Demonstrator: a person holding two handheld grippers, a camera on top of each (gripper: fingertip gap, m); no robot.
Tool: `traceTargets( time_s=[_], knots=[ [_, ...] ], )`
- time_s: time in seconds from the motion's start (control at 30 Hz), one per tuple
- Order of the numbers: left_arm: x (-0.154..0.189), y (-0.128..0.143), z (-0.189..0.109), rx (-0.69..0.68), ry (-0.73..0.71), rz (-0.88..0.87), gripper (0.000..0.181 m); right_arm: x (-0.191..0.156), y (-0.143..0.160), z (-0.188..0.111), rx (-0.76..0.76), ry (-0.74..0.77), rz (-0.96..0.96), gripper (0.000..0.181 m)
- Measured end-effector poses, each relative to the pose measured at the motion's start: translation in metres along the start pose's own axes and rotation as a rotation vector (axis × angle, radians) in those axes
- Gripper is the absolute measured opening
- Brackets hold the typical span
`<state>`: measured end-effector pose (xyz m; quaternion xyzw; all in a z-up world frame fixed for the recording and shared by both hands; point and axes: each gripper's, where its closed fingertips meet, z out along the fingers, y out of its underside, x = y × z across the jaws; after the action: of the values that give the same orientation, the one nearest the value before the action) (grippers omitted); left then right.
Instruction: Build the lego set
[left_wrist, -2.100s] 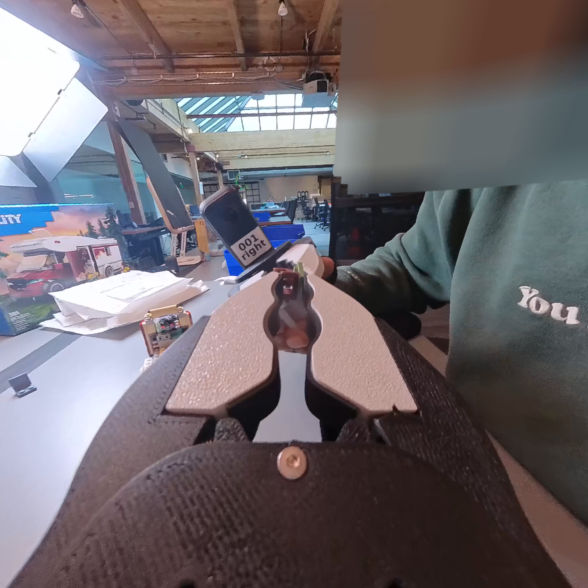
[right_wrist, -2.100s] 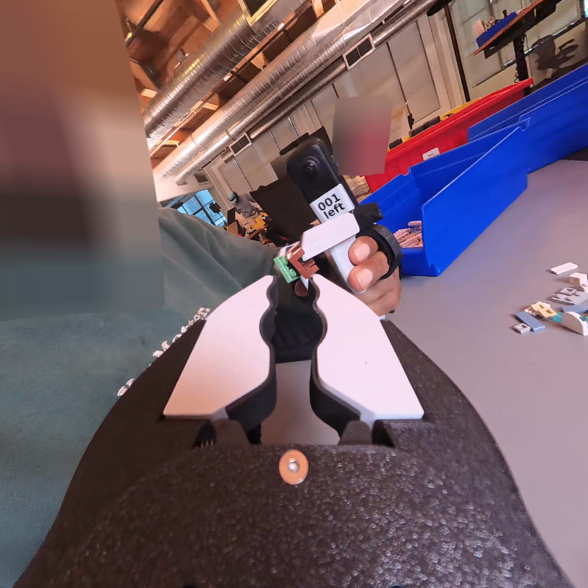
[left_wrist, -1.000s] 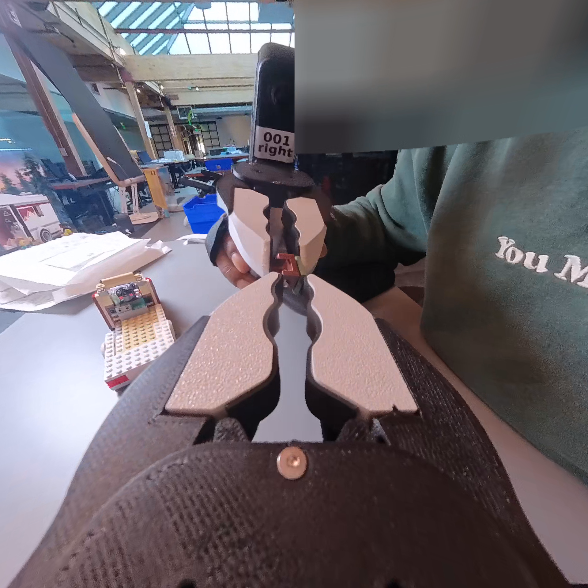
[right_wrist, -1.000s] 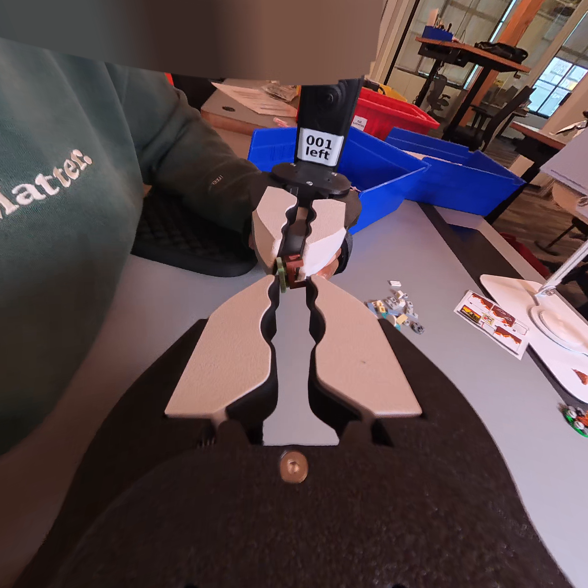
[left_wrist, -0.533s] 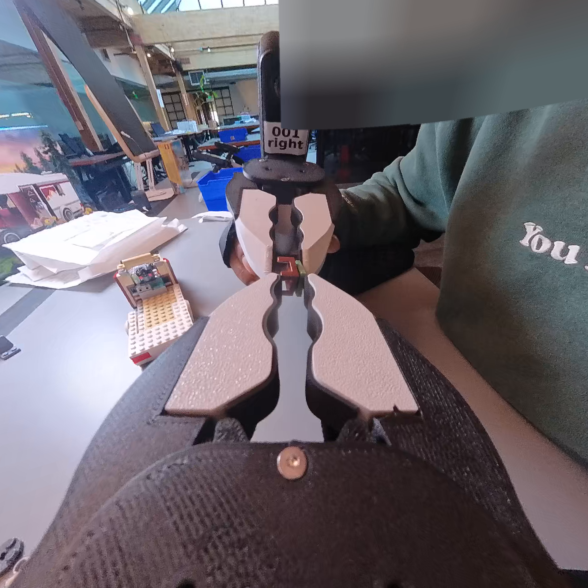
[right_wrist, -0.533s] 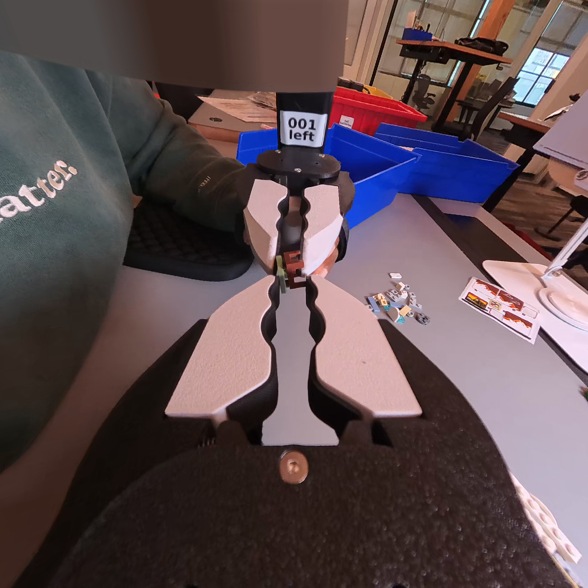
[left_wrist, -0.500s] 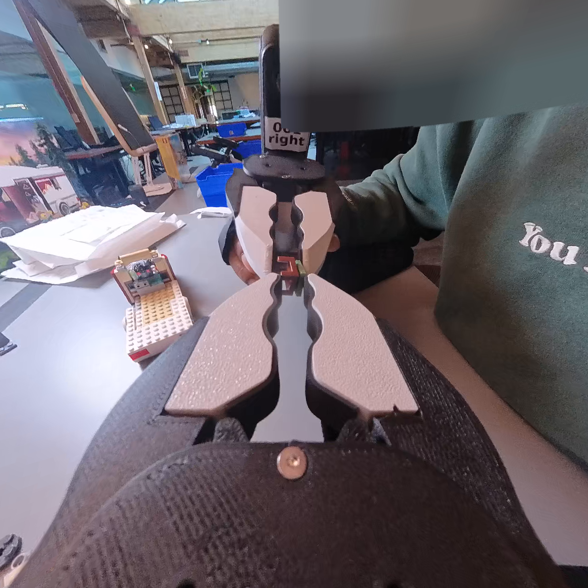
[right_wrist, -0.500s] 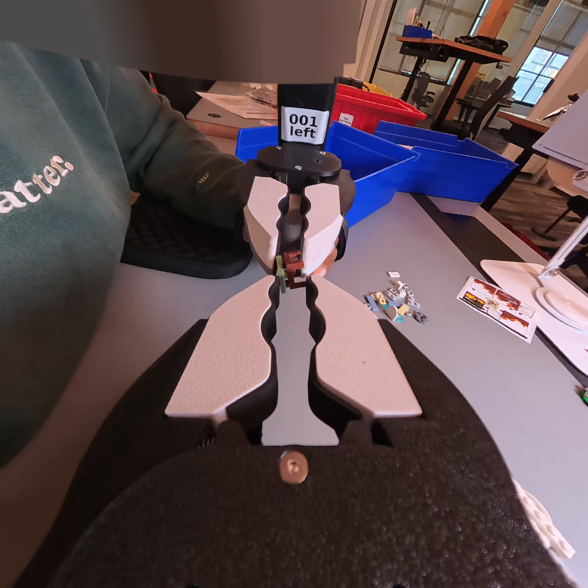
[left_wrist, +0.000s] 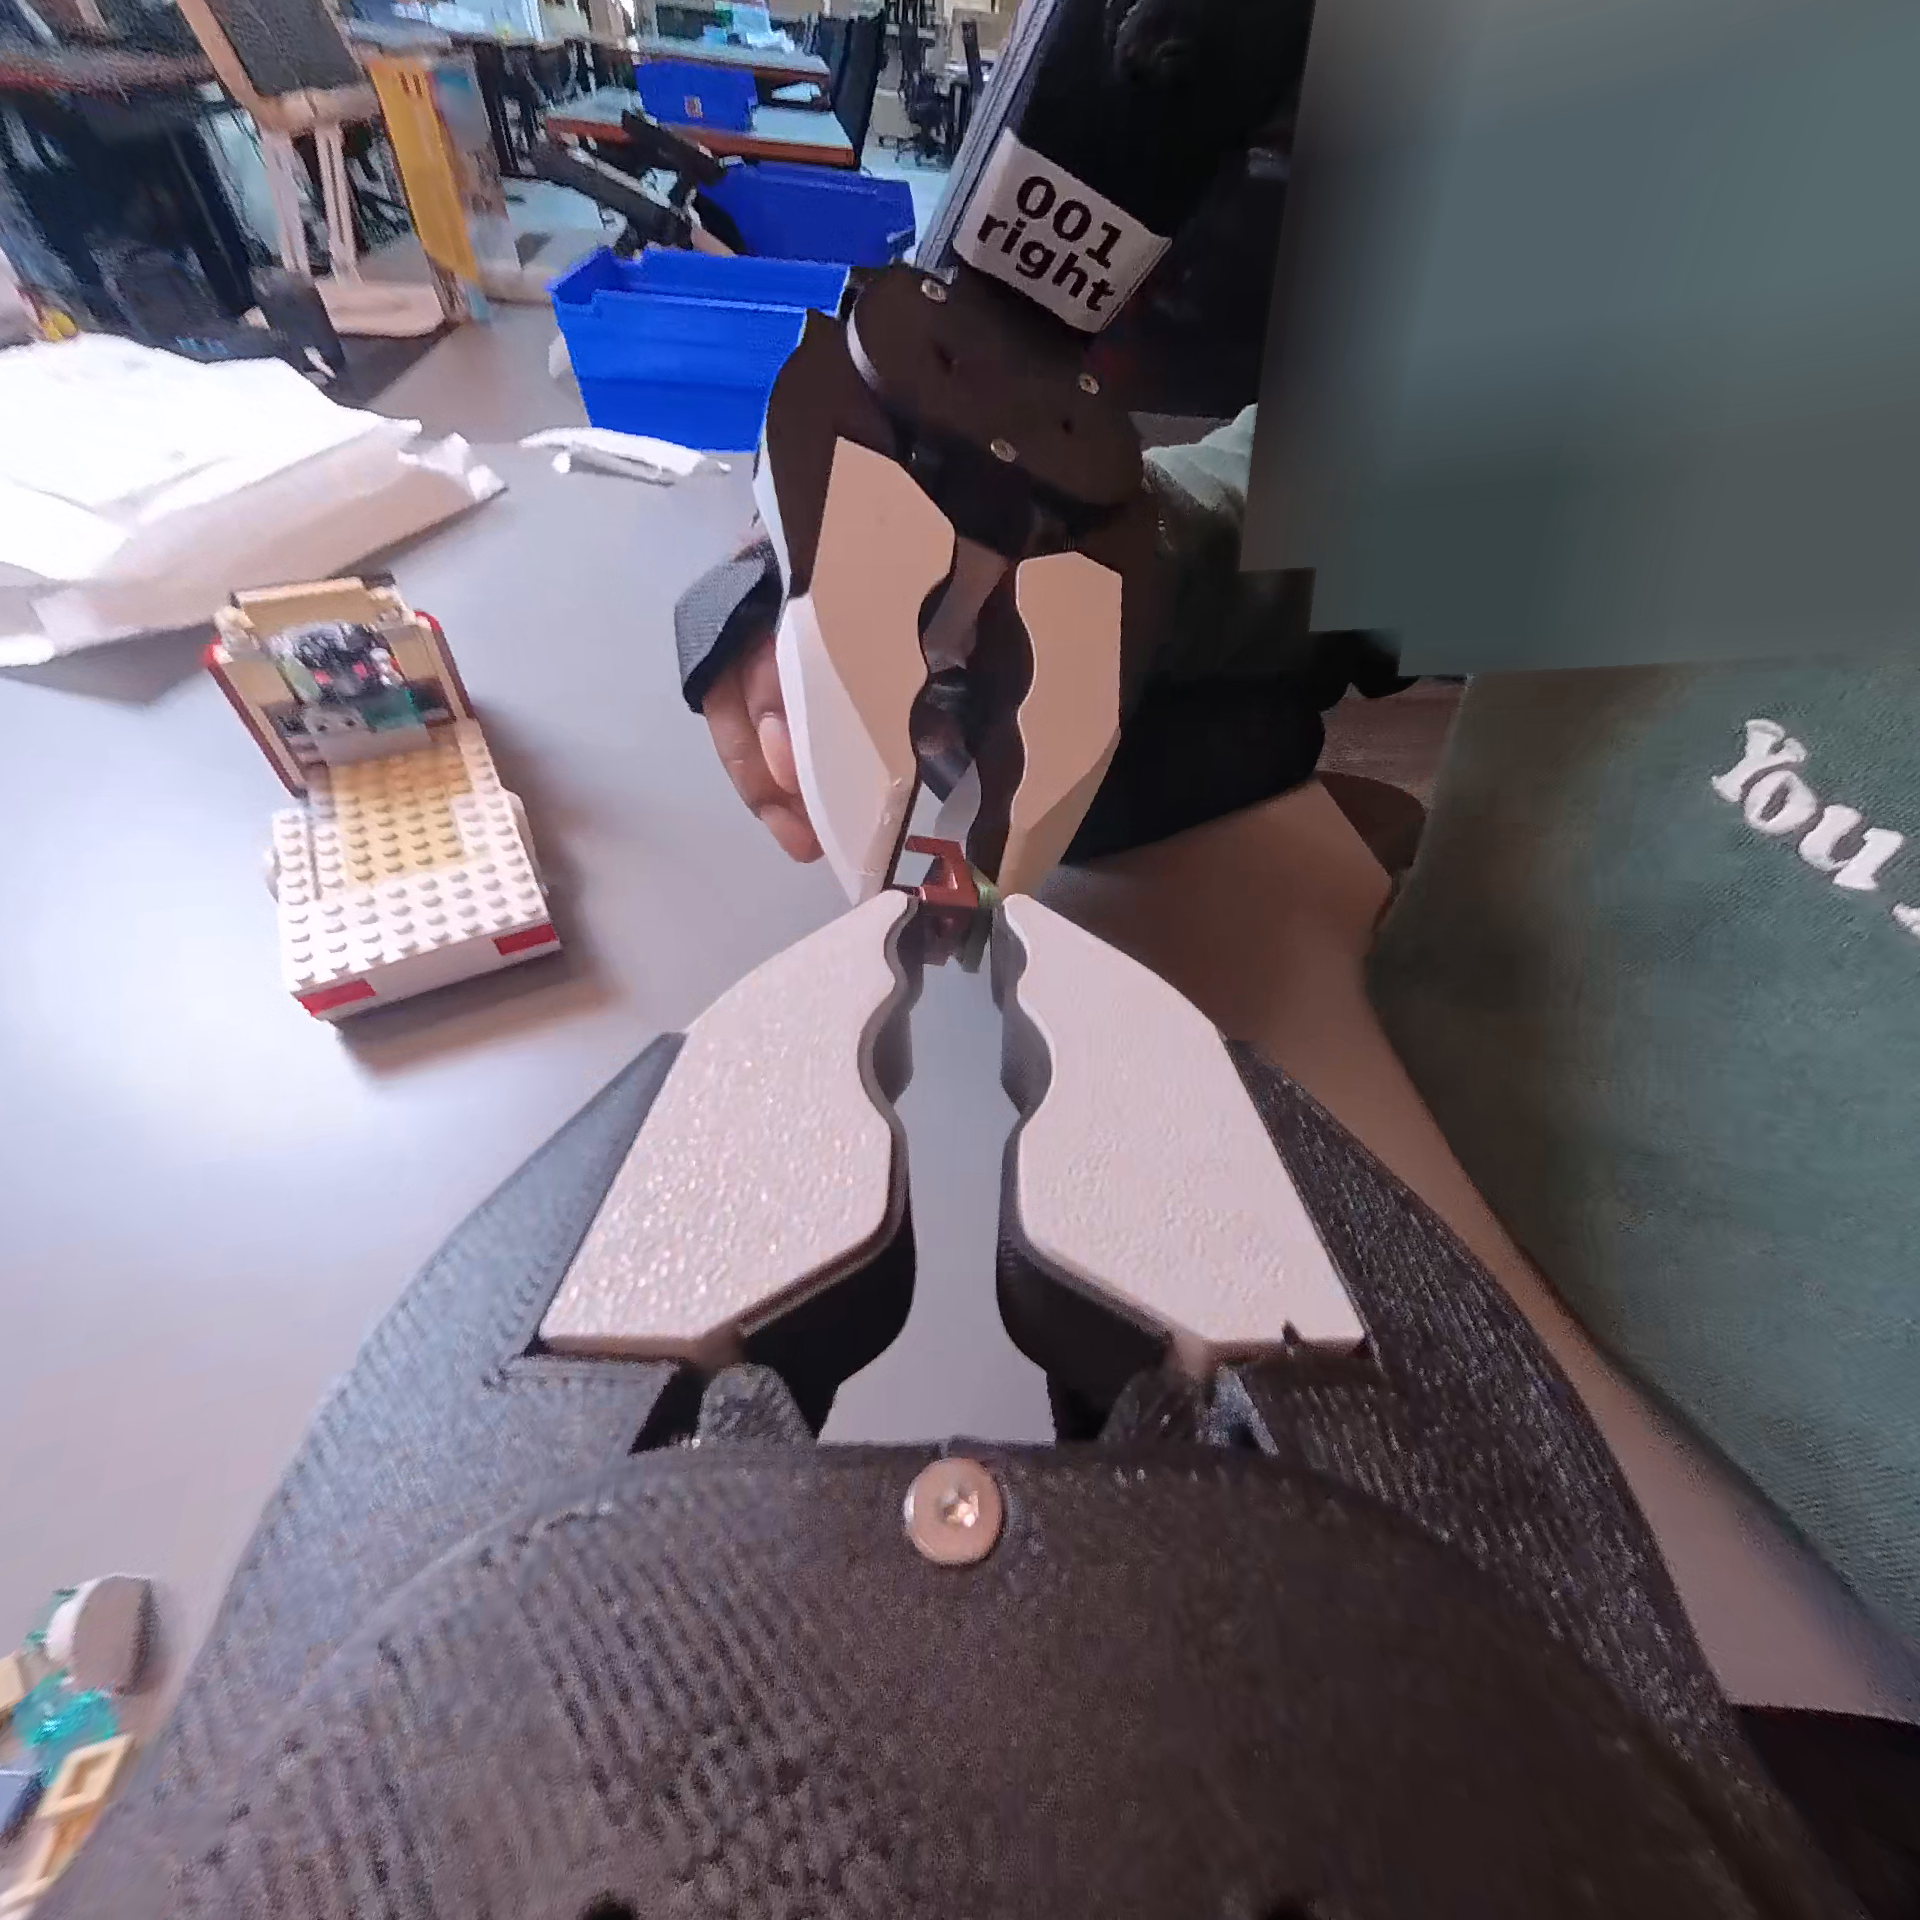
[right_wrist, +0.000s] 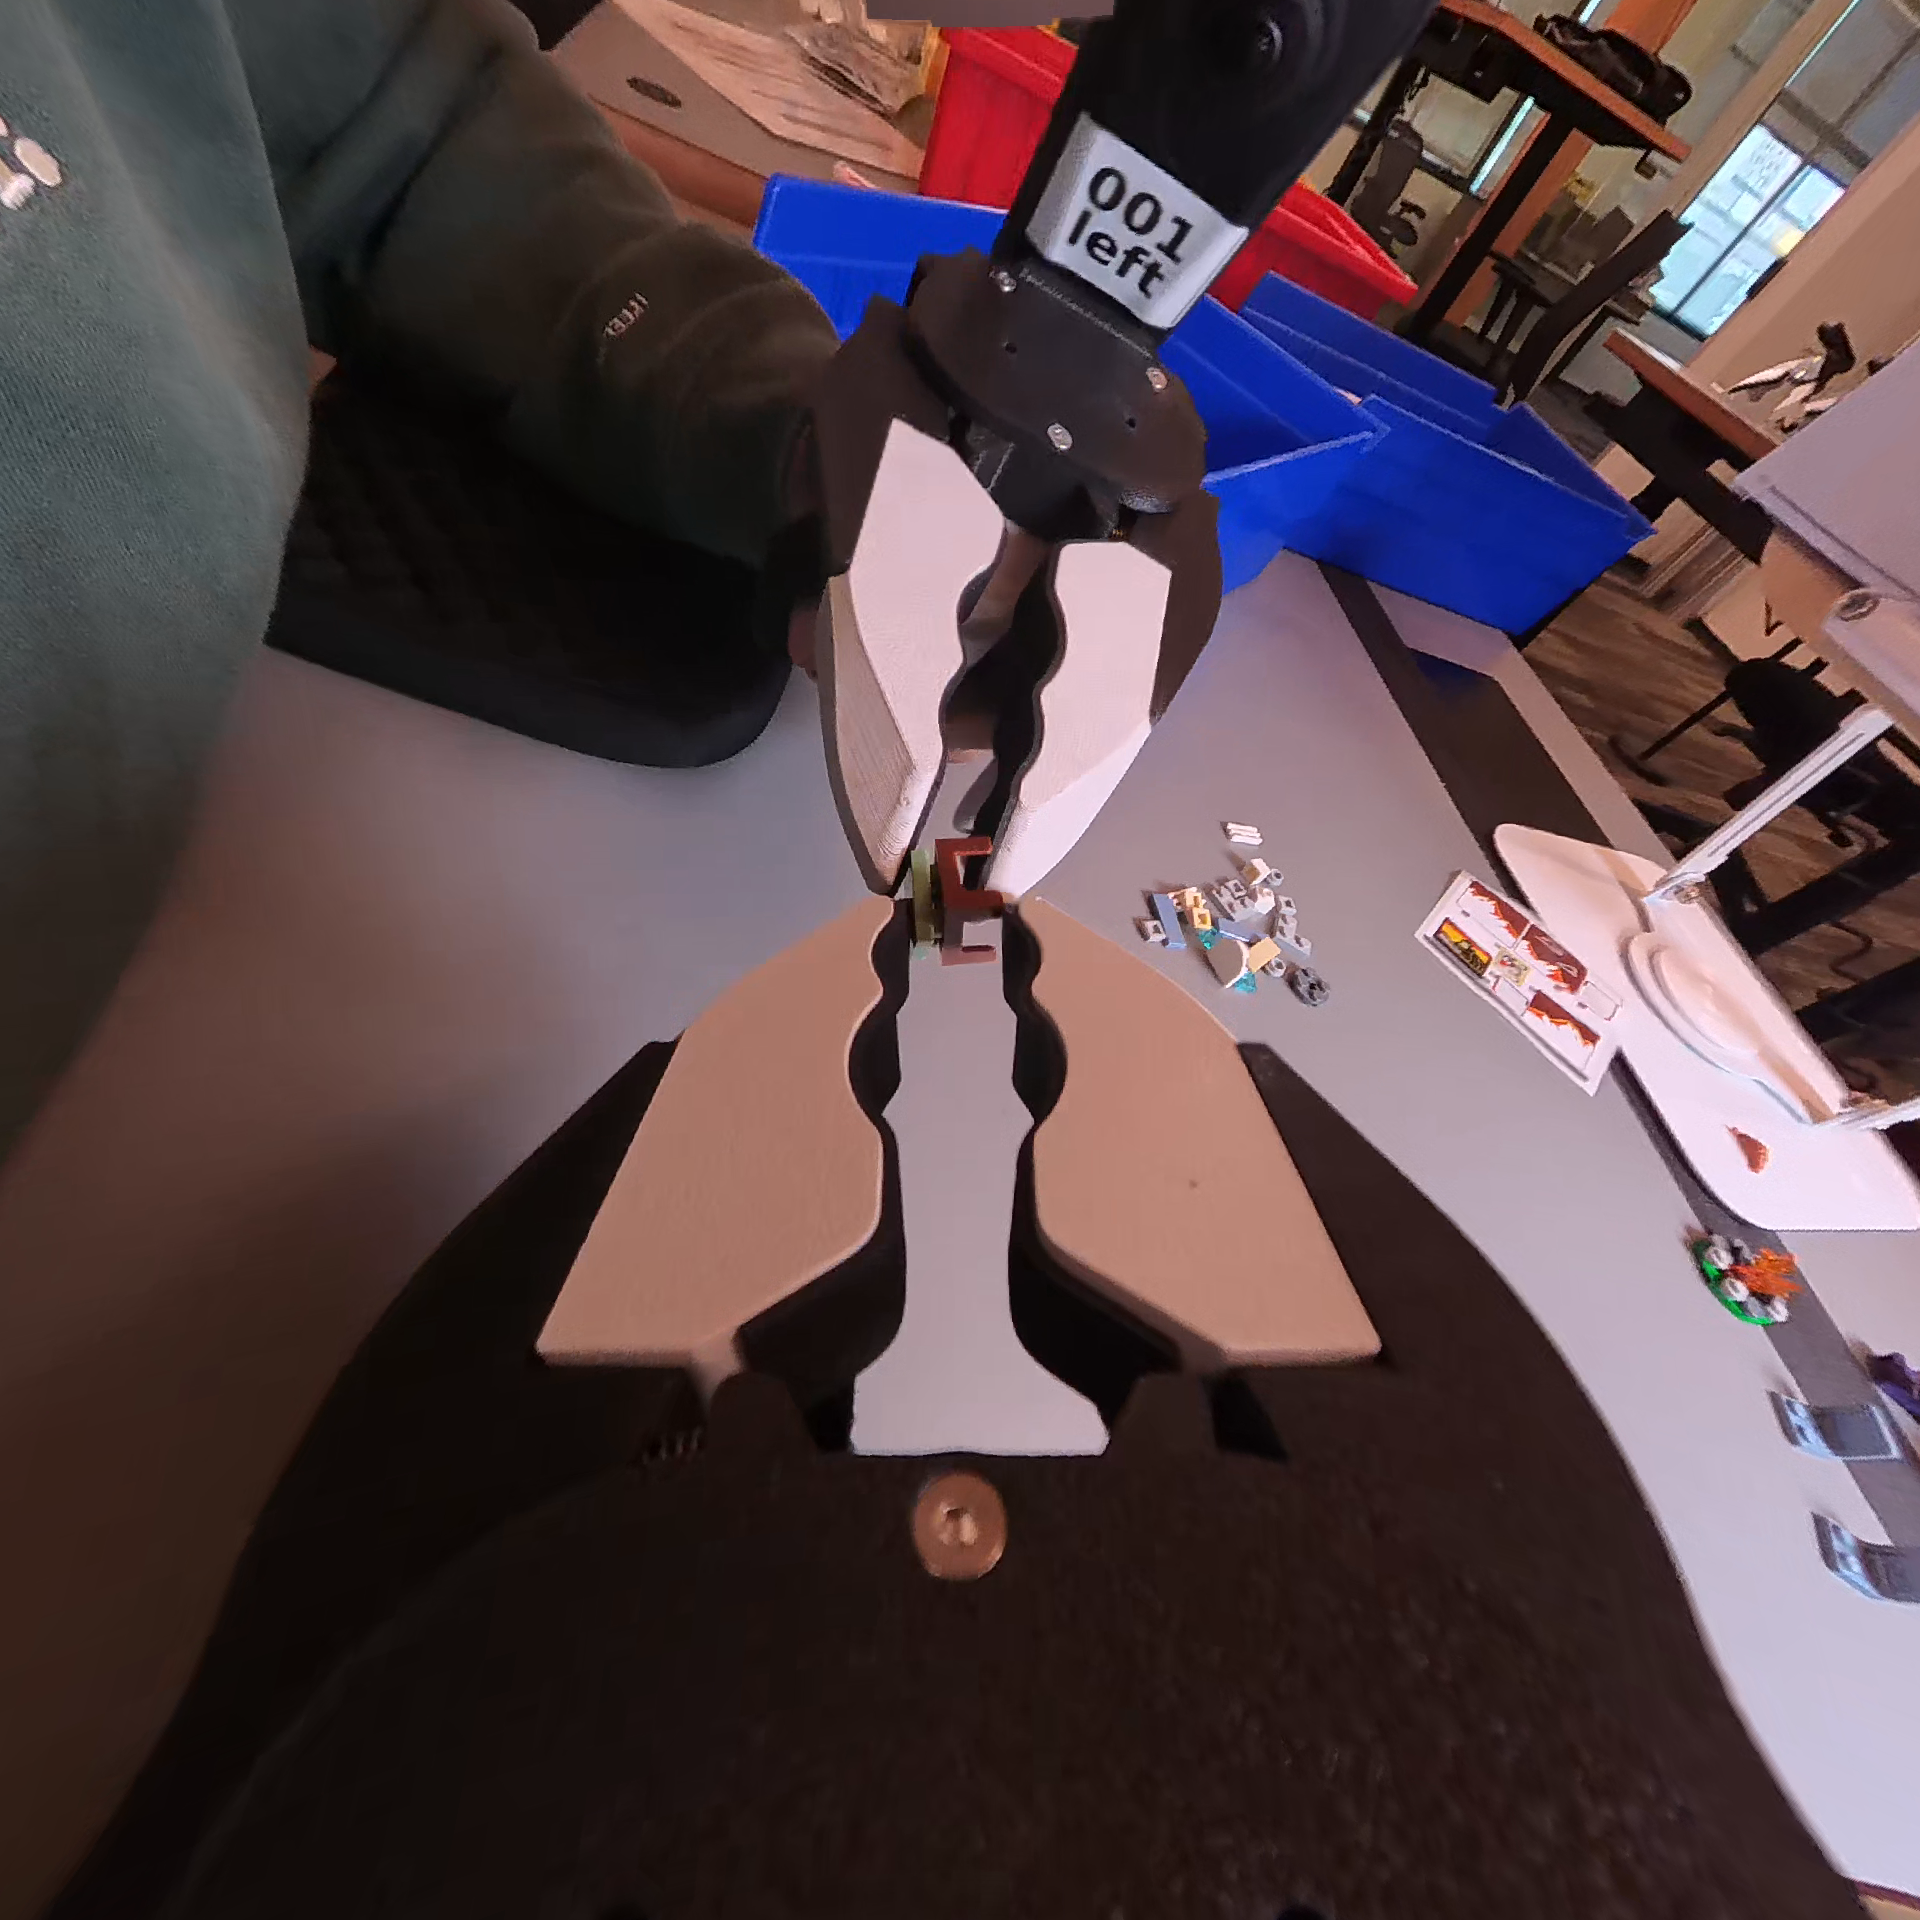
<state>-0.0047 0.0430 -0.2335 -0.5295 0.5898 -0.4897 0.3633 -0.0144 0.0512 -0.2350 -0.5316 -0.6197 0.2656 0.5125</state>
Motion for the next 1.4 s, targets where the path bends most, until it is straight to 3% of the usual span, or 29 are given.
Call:
traceTargets(
  time_s=[0.17, 0.5, 0.57, 0.83, 0.97, 1.1, 1.4],
  knots=[
    [-0.003, 0.006, 0.001, -0.022, 0.014, -0.109, 0.012, 0.000, 0.008, 0.002, -0.002, -0.070, 0.155, 0.016],
    [-0.013, -0.001, -0.002, 0.028, -0.047, -0.109, 0.013, 0.010, 0.004, 0.001, 0.103, -0.146, 0.464, 0.015],
    [-0.021, 0.000, -0.003, 0.020, -0.097, -0.094, 0.015, 0.014, 0.001, -0.001, 0.131, -0.143, 0.502, 0.008],
    [-0.018, 0.000, -0.004, 0.004, -0.070, -0.142, 0.013, 0.014, 0.003, 0.001, 0.080, -0.096, 0.442, 0.010],
    [-0.019, 0.006, -0.002, 0.025, -0.005, -0.305, 0.013, 0.013, 0.012, 0.004, 0.039, -0.103, 0.453, 0.010],
    [-0.016, 0.007, -0.001, 0.045, 0.068, -0.423, 0.024, 0.013, 0.017, 0.004, 0.017, -0.111, 0.467, 0.009],
    [-0.013, -0.012, -0.010, 0.218, 0.216, -0.550, 0.012, 0.014, -0.007, -0.004, 0.206, -0.269, 0.736, 0.008]
  ],
)
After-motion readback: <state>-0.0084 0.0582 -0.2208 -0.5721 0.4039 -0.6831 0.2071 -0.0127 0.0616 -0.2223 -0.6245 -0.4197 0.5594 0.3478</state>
